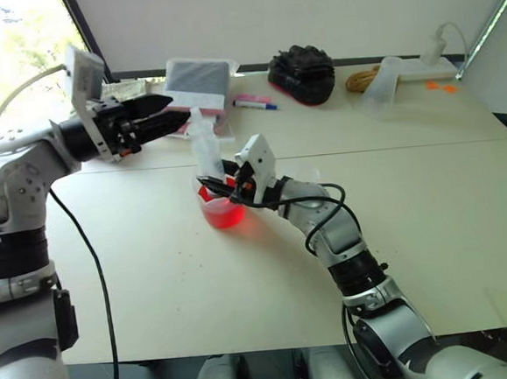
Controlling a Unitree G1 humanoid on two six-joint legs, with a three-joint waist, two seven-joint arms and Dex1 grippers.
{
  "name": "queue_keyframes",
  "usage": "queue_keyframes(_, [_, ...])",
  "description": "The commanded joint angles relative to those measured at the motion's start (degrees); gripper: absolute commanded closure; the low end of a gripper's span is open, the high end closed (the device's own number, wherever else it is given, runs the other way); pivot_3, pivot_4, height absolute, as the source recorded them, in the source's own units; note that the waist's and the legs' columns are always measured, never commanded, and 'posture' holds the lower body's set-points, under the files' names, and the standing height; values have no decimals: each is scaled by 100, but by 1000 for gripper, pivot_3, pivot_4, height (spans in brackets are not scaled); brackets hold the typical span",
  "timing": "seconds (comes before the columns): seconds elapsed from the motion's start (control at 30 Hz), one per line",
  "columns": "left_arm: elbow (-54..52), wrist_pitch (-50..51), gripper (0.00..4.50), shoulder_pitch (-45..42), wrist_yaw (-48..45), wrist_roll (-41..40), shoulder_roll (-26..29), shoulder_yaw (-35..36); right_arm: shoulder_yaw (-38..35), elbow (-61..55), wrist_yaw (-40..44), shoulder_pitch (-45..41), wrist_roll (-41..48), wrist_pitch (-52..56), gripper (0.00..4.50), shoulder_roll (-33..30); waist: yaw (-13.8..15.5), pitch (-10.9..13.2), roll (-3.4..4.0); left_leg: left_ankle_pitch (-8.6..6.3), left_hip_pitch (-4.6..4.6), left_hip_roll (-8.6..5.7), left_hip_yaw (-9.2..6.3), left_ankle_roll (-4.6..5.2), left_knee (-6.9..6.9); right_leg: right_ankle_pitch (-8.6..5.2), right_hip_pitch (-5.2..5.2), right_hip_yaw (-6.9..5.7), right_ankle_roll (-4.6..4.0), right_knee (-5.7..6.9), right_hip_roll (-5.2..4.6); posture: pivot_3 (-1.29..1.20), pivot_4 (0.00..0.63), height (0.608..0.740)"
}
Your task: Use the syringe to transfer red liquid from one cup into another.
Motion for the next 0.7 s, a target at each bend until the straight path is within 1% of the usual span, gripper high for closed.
queue_keyframes(0.03, [-189, 44, 1414, 162, 2, -196, 254, 436, -103, -433, -57, -115, 146, 30, 3055, 30, 2, 0, 0, 0, 1, 0, 0, 0, 0, 0, 0, 0, 0, 0, -1, 0, 150, 740])
queue_keyframes(0.23, [-287, 348, 1414, 485, 160, -482, 426, 855, -198, -724, -157, -180, 231, 232, 3055, -1, 3, 1, -5, 0, 1, 0, -1, 0, 0, 0, 0, 0, 0, 0, -3, 0, 150, 740])
queue_keyframes(0.3, [-397, 303, 1414, 763, 133, -465, 472, 874, -284, -881, -220, -252, 299, 360, 3055, -33, 3, 1, -5, 0, 1, -1, 0, 0, 0, 0, 0, 0, 0, 1, -5, 0, 150, 740])
queue_keyframes(0.37, [-427, 253, 1414, 828, 218, -493, 414, 899, -356, -1046, -267, -292, 354, 496, 3055, -77, 13, 1, -8, 0, 2, -1, 0, 0, -1, 0, 0, 0, 0, 1, -7, 0, 150, 740])
queue_keyframes(0.53, [-305, 142, 1414, 587, 446, -556, 194, 871, -630, -1491, -482, -450, 514, 897, 3055, -224, 34, 1, -17, -1, 0, -2, -4, 1, 0, 0, 0, -1, 0, -1, -10, 0, 150, 740])
queue_keyframes(0.7, [-55, -76, 1414, 291, 419, -452, -41, 636, -1095, -2013, -839, -818, 823, 1499, 3055, -458, 21, 2, -16, 0, 1, -3, -3, 0, -3, 0, -1, -1, 0, -1, -9, 0, 150, 740])
